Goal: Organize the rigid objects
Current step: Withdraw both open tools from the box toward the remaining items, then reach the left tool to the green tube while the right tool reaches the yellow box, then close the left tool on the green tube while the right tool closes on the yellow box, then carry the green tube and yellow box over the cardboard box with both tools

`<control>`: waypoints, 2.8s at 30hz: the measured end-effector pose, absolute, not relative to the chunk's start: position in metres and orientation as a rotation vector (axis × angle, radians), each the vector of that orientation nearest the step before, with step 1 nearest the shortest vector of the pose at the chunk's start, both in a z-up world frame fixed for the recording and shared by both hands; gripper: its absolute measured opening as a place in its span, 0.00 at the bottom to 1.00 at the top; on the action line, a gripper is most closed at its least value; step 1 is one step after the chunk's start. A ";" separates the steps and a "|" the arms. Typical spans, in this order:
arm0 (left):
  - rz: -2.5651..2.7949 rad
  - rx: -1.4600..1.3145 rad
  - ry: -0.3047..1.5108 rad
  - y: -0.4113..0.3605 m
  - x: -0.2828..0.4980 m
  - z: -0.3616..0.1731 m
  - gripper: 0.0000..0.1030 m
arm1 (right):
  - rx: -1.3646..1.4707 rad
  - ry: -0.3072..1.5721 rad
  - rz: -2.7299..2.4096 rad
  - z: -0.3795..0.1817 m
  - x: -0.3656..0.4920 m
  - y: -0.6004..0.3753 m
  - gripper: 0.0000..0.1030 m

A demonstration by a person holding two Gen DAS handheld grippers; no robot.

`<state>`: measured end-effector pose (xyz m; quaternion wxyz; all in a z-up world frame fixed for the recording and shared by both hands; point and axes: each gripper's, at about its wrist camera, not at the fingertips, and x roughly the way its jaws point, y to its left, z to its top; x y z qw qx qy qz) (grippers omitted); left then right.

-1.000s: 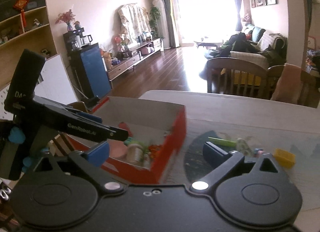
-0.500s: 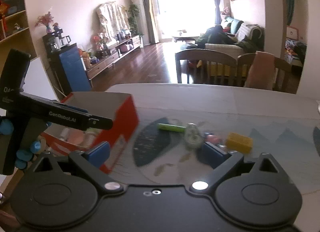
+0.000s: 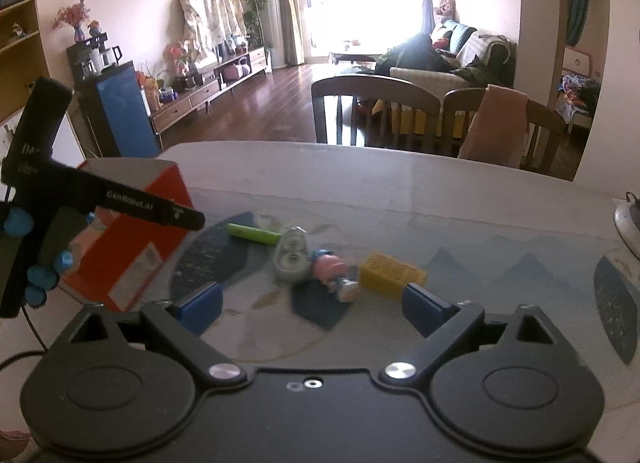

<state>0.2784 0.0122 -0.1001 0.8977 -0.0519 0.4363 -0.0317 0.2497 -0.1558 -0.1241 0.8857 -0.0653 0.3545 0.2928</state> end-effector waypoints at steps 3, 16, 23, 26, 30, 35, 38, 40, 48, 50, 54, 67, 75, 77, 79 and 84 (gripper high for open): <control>-0.036 -0.108 0.907 0.004 0.294 -0.106 0.89 | -0.169 0.740 0.623 -0.133 0.264 -0.160 0.93; 0.037 -0.025 0.952 -0.016 0.342 -0.159 0.89 | -0.248 0.802 0.644 -0.176 0.331 -0.169 0.84; 0.060 -0.022 0.976 -0.015 0.356 -0.178 0.89 | -0.303 0.830 0.669 -0.198 0.360 -0.162 0.78; 0.064 -0.011 0.982 -0.016 0.362 -0.183 0.89 | -0.334 0.834 0.682 -0.205 0.367 -0.158 0.76; 0.070 -0.016 0.993 -0.016 0.367 -0.190 0.89 | -0.342 0.842 0.695 -0.211 0.374 -0.156 0.74; 0.071 -0.010 1.000 -0.018 0.373 -0.199 0.89 | -0.348 0.853 0.710 -0.216 0.381 -0.155 0.72; 0.073 -0.019 1.001 -0.016 0.375 -0.202 0.89 | -0.359 0.855 0.715 -0.220 0.384 -0.152 0.71; 0.074 -0.022 0.999 -0.016 0.377 -0.203 0.89 | -0.363 0.853 0.717 -0.221 0.385 -0.150 0.71; 0.069 -0.059 0.987 -0.012 0.381 -0.204 0.89 | -0.383 0.867 0.740 -0.229 0.391 -0.145 0.61; 0.056 -0.058 0.988 -0.012 0.380 -0.206 0.88 | -0.385 0.871 0.739 -0.231 0.392 -0.144 0.59; 0.037 -0.049 0.976 -0.013 0.377 -0.206 0.85 | -0.380 0.874 0.746 -0.232 0.392 -0.144 0.56; -0.038 -0.011 0.958 -0.025 0.364 -0.202 0.35 | -0.373 0.904 0.775 -0.235 0.374 -0.141 0.29; -0.078 0.038 0.966 -0.041 0.354 -0.202 0.30 | -0.332 0.925 0.763 -0.234 0.358 -0.144 0.29; -0.074 0.030 0.967 -0.041 0.356 -0.202 0.30 | -0.334 0.928 0.757 -0.234 0.358 -0.144 0.30; -0.061 0.032 0.964 -0.040 0.360 -0.202 0.30 | -0.333 0.923 0.743 -0.234 0.359 -0.141 0.34; -0.034 0.013 0.974 -0.033 0.374 -0.203 0.30 | -0.323 0.915 0.713 -0.235 0.366 -0.135 0.38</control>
